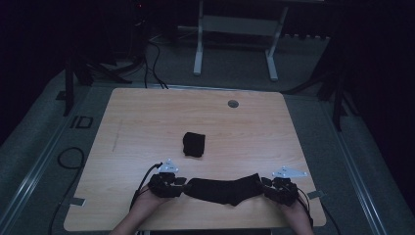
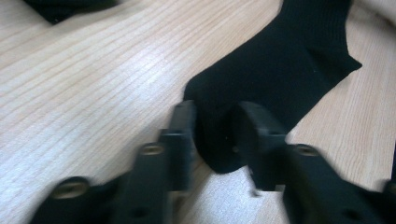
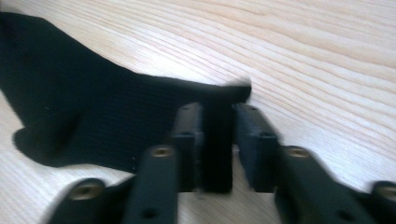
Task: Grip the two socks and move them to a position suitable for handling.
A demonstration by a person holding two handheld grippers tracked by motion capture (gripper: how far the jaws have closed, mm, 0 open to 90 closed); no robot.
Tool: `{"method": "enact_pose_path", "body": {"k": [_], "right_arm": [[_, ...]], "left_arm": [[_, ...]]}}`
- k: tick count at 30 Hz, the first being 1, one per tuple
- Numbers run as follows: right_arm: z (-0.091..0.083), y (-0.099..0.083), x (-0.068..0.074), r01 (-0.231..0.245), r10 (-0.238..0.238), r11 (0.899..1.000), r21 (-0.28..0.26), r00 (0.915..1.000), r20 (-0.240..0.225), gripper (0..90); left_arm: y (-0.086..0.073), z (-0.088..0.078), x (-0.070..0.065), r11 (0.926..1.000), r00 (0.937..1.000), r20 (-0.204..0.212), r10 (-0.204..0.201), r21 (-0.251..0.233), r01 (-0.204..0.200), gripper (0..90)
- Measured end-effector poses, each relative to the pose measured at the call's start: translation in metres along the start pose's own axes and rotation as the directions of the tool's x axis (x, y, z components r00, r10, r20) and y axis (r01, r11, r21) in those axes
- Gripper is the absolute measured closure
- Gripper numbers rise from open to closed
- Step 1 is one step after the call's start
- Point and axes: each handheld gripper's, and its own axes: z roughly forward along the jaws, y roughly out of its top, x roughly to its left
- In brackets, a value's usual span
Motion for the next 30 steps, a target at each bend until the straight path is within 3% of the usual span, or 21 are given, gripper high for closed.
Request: {"method": "enact_pose_path", "body": {"k": [4,6,8,12,15,20,25,30], "right_arm": [[-0.002,0.003,0.0,0.023,-0.023,1.0,0.016,0.9997,0.002,50.1],[-0.003,0.006,0.001,0.031,-0.031,0.999,0.01,0.9995,0.012,48.6],[-0.005,0.012,0.001,0.038,-0.038,0.999,-0.002,0.9992,0.011,47.1],[-0.005,0.033,0.006,0.071,-0.07,0.996,-0.045,0.9973,0.024,46.4],[0.0,0.056,0.013,0.096,-0.097,0.992,-0.081,0.9953,-0.004,44.7],[0.026,0.097,0.032,0.141,-0.147,0.984,-0.105,0.9878,-0.052,42.6],[0.063,0.129,0.054,0.166,-0.176,0.982,-0.094,0.9788,-0.105,42.3],[0.099,0.152,0.074,0.192,-0.2,0.979,-0.066,0.9695,-0.142,40.9]], "left_arm": [[-0.002,-0.006,0.005,0.9994,0.9993,-0.026,-0.028,-0.02,0.027,58.2],[-0.003,-0.009,0.008,0.9988,0.9987,-0.034,-0.037,-0.034,0.036,58.1],[-0.005,-0.013,0.009,0.9984,0.9984,-0.042,-0.037,-0.045,0.035,51.9],[-0.009,-0.02,0.013,0.9965,0.9975,-0.062,-0.033,-0.079,0.028,45.3],[-0.013,-0.023,0.017,0.9941,0.997,-0.064,-0.045,-0.102,0.038,45.1],[-0.017,-0.025,0.021,0.99,0.996,-0.065,-0.061,-0.131,0.053,41.1],[-0.018,-0.025,0.021,0.9878,0.9956,-0.073,-0.058,-0.149,0.047,36.1],[-0.02,-0.026,0.021,0.9855,0.992,-0.103,-0.073,-0.16,0.056,22.7]]}}
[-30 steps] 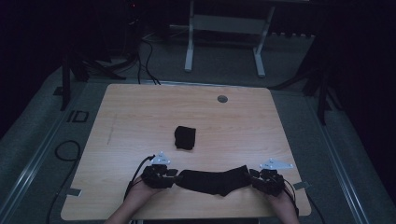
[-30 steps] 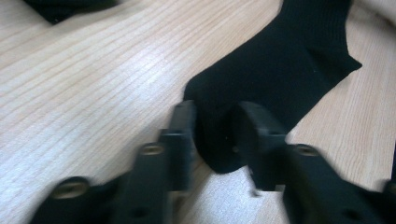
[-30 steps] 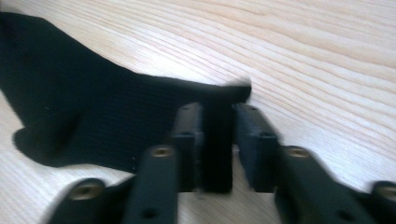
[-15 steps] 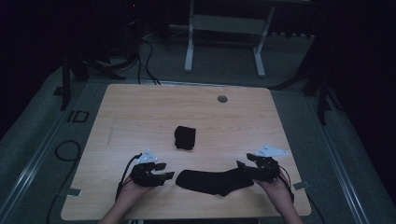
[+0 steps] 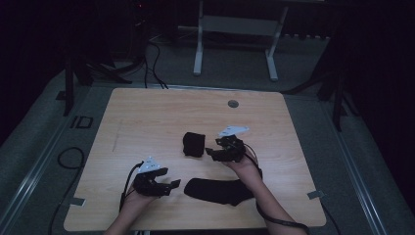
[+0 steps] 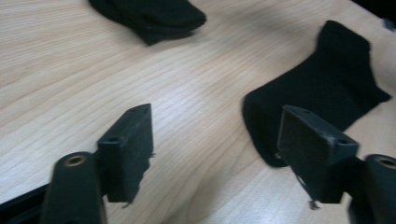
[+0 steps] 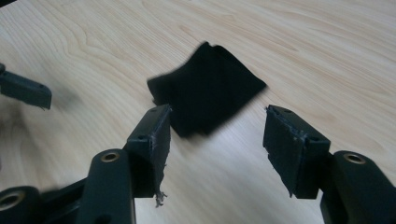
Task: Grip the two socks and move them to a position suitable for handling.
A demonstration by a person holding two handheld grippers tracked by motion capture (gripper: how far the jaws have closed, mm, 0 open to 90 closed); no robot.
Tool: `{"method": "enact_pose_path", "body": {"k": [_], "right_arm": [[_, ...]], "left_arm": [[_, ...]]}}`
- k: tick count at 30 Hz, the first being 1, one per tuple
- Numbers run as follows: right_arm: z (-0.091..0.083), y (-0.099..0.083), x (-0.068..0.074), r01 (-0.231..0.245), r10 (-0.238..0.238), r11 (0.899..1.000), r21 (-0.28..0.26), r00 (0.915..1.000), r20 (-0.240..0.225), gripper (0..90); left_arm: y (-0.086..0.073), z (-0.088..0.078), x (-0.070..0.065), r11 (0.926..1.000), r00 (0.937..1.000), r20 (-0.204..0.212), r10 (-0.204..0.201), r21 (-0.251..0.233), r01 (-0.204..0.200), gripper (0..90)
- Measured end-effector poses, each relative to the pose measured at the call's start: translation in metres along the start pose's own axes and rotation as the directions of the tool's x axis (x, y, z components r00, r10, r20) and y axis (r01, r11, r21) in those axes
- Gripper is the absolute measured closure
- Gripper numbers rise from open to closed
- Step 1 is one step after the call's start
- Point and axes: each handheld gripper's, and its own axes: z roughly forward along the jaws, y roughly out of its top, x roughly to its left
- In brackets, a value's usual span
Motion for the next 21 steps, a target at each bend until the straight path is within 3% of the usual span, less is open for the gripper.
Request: {"method": "enact_pose_path", "body": {"k": [5,12,15,18,20,21], "right_arm": [[0.034,0.017,0.003,0.006,-0.005,0.999,0.037,0.9997,-0.023,39.7],[0.079,0.033,0.005,-0.036,0.038,0.996,0.075,0.9992,-0.016,31.4],[0.097,0.033,0.008,-0.032,0.033,0.994,0.102,0.9995,-0.003,31.0],[0.114,0.029,0.01,0.001,-0.005,0.987,0.159,0.9996,0.027,34.3],[0.117,0.026,0.011,0.013,-0.018,0.987,0.159,0.9995,0.027,35.2],[0.117,0.026,0.012,0.032,-0.039,0.988,0.152,0.9982,0.045,49.8]], "left_arm": [[-0.001,-0.002,0.001,0.9999,0.9998,-0.018,0.008,-0.013,-0.008,14.5],[-0.002,-0.004,0.0,0.9995,0.9993,-0.033,0.017,-0.025,-0.018,14.5],[-0.003,-0.004,0.001,0.9996,0.9993,-0.034,0.015,-0.024,-0.016,14.5],[-0.003,-0.005,0.002,0.9996,0.9993,-0.036,0.013,-0.026,-0.014,14.5],[-0.003,-0.006,0.002,0.9994,0.9991,-0.04,0.013,-0.03,-0.014,14.5],[-0.003,-0.006,0.002,0.9994,0.9991,-0.04,0.012,-0.03,-0.014,14.5]]}}
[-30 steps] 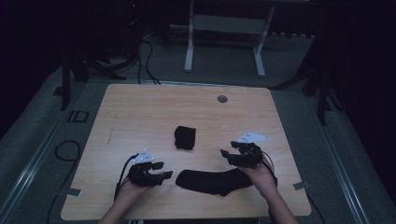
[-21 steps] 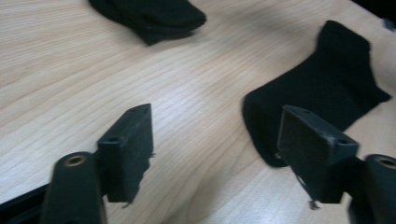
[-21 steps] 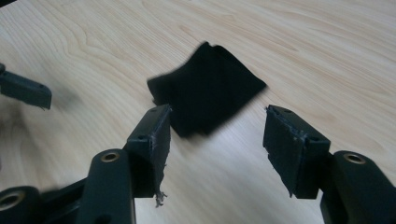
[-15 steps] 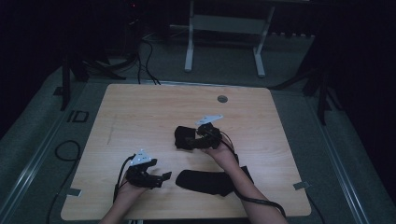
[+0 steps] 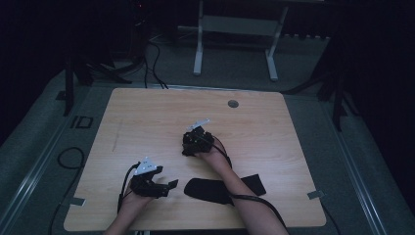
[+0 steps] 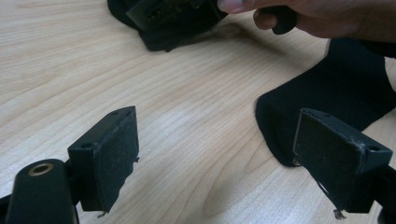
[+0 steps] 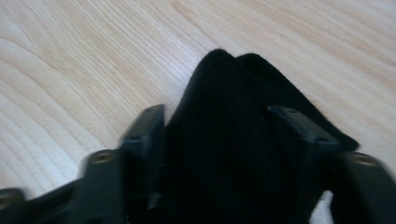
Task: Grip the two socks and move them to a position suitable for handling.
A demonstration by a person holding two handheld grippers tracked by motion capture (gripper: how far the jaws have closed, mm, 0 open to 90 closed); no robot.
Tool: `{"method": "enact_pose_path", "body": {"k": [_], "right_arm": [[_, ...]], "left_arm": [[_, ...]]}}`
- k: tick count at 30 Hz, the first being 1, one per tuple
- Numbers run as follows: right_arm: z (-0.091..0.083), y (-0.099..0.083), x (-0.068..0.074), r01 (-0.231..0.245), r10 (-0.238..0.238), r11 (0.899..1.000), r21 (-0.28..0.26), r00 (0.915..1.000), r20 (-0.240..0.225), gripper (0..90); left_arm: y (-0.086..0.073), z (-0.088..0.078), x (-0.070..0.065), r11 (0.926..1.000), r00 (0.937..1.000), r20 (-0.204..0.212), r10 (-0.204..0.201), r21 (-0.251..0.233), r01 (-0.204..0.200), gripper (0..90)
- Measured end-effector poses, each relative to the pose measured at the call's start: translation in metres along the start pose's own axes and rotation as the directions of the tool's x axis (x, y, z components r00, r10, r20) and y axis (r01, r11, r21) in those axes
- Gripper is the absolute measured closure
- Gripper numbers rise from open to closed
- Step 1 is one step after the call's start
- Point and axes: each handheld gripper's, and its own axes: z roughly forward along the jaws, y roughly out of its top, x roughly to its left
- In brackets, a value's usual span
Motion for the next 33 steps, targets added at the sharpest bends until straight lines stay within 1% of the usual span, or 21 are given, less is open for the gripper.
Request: {"method": "enact_pose_path", "body": {"k": [2,3,5,7,9,12,14,17,19,20,22,24,25,26,28,29,30,33], "right_arm": [[-0.001,0.0,0.0,0.015,-0.015,1.0,-0.002,0.9999,0.008,60.8],[-0.001,0.0,0.001,0.021,-0.021,1.0,-0.002,0.9997,0.011,68.7],[-0.002,0.0,0.002,0.031,-0.031,1.0,-0.001,0.9994,0.016,73.9],[-0.004,0.001,0.003,0.035,-0.035,0.999,-0.001,0.9991,0.023,76.7],[-0.009,0.0,0.003,0.041,-0.041,0.999,0.004,0.9991,0.016,77.4],[-0.023,-0.003,-0.001,0.006,-0.007,0.999,-0.038,0.9997,-0.024,77.5],[-0.035,-0.006,-0.002,0.007,-0.008,0.998,-0.057,0.9995,-0.031,77.5],[-0.055,-0.013,-0.008,-0.015,0.011,0.996,-0.091,0.999,-0.043,77.5],[-0.07,-0.02,-0.011,-0.014,0.011,0.994,-0.108,0.9993,-0.035,77.4],[-0.077,-0.024,-0.013,-0.021,0.015,0.993,-0.115,0.9987,-0.048,77.5],[-0.093,-0.034,-0.016,-0.035,0.026,0.99,-0.14,0.9978,-0.061,77.4],[-0.109,-0.044,-0.018,-0.033,0.023,0.986,-0.165,0.9976,-0.065,77.4],[-0.115,-0.05,-0.019,-0.032,0.022,0.985,-0.171,0.9978,-0.063,77.4],[-0.12,-0.056,-0.02,-0.026,0.017,0.984,-0.178,0.9986,-0.05,77.4],[-0.124,-0.066,-0.023,-0.014,0.006,0.986,-0.165,0.9988,-0.049,77.2],[-0.124,-0.066,-0.023,-0.014,0.006,0.986,-0.165,0.9988,-0.049,77.2],[-0.122,-0.077,-0.028,-0.031,0.028,0.99,-0.136,0.9992,-0.029,76.8],[-0.116,-0.086,-0.031,-0.061,0.061,0.991,-0.122,0.9981,-0.002,76.5]], "left_arm": [[0.0,0.0,0.0,1.0,1.0,0.0,0.0,-0.003,0.0,14.6],[0.0,0.0,0.0,1.0,1.0,-0.001,-0.001,-0.003,0.001,14.6],[0.0,0.0,0.0,1.0,1.0,0.001,-0.002,-0.003,0.002,14.6],[0.0,0.001,0.001,1.0,1.0,0.004,-0.003,0.0,0.003,14.7],[-0.001,0.002,0.001,1.0,1.0,0.004,-0.004,0.002,0.004,14.8],[-0.001,0.003,0.001,1.0,1.0,0.006,-0.003,0.007,0.003,15.2],[-0.001,0.004,0.0,1.0,0.9999,0.009,-0.006,0.004,0.006,15.1],[-0.001,0.005,-0.001,1.0,1.0,0.008,-0.004,0.007,0.003,15.2],[0.0,0.005,-0.002,1.0,1.0,0.009,-0.003,0.004,0.003,15.2],[0.0,0.005,-0.002,1.0,1.0,0.007,-0.003,0.004,0.003,15.2],[0.0,0.005,-0.002,1.0,0.9999,0.01,-0.009,0.0,0.009,15.2],[0.001,0.005,-0.002,0.9999,0.9999,0.009,-0.011,0.0,0.011,15.2],[0.001,0.006,-0.002,0.9999,0.9999,0.008,-0.01,0.0,0.01,15.2],[0.001,0.007,-0.003,1.0,0.9999,0.008,-0.009,-0.002,0.009,15.2],[0.002,0.008,-0.004,1.0,0.9999,0.01,-0.006,-0.001,0.006,15.3],[0.002,0.008,-0.004,1.0,0.9999,0.01,-0.006,-0.001,0.006,15.2],[0.003,0.01,-0.007,1.0,0.9999,0.013,0.005,-0.001,-0.005,15.3],[0.006,0.012,-0.01,0.9999,0.9998,0.014,0.014,-0.005,-0.014,15.4]]}}
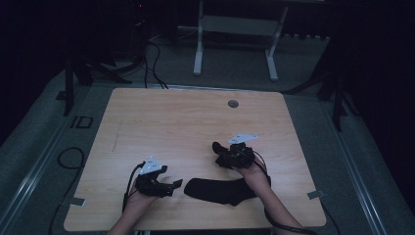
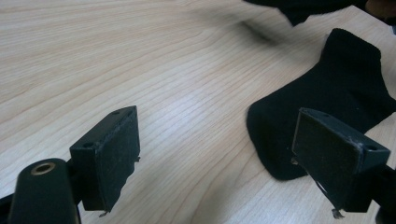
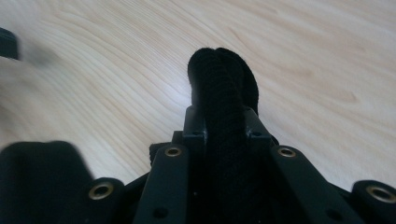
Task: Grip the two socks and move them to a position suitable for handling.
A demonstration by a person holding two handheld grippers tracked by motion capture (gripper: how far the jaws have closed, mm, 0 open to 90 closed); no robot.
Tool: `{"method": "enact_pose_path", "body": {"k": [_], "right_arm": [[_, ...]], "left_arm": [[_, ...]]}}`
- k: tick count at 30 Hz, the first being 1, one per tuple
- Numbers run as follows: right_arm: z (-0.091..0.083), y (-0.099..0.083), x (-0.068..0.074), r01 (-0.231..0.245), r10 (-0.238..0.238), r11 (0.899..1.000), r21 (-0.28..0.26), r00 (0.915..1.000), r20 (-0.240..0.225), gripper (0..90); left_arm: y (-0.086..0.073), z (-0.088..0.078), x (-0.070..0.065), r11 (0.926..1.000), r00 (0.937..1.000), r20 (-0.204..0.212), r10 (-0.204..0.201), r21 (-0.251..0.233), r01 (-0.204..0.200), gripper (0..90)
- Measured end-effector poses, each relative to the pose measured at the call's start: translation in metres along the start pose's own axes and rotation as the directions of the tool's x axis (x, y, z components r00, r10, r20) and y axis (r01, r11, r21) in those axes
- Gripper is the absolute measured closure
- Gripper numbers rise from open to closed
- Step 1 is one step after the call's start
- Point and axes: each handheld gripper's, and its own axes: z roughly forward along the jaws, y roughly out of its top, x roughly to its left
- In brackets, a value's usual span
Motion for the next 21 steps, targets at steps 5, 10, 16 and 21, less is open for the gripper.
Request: {"method": "enact_pose_path", "body": {"k": [5,10,16,21], "right_arm": [[0.011,-0.009,-0.008,-0.029,0.028,1.0,0.008,0.999,0.035,73.0],[0.018,-0.013,-0.012,-0.038,0.037,0.998,0.054,0.999,0.024,44.7],[-0.006,-0.006,-0.022,-0.087,0.088,0.996,-0.012,0.9954,0.039,40.9],[-0.022,0.006,-0.031,-0.097,0.099,0.995,-0.035,0.9945,0.035,44.1]], "left_arm": [[0.002,0.003,-0.003,0.9999,0.9999,0.005,0.011,-0.001,-0.011,15.5],[0.001,0.004,-0.004,0.9999,0.9999,0.007,0.015,0.007,-0.015,15.5],[0.008,0.006,-0.003,0.9997,0.9995,0.023,0.021,0.01,-0.021,15.5],[0.017,0.015,-0.007,0.9989,0.9985,0.036,0.04,0.022,-0.041,15.5]]}}
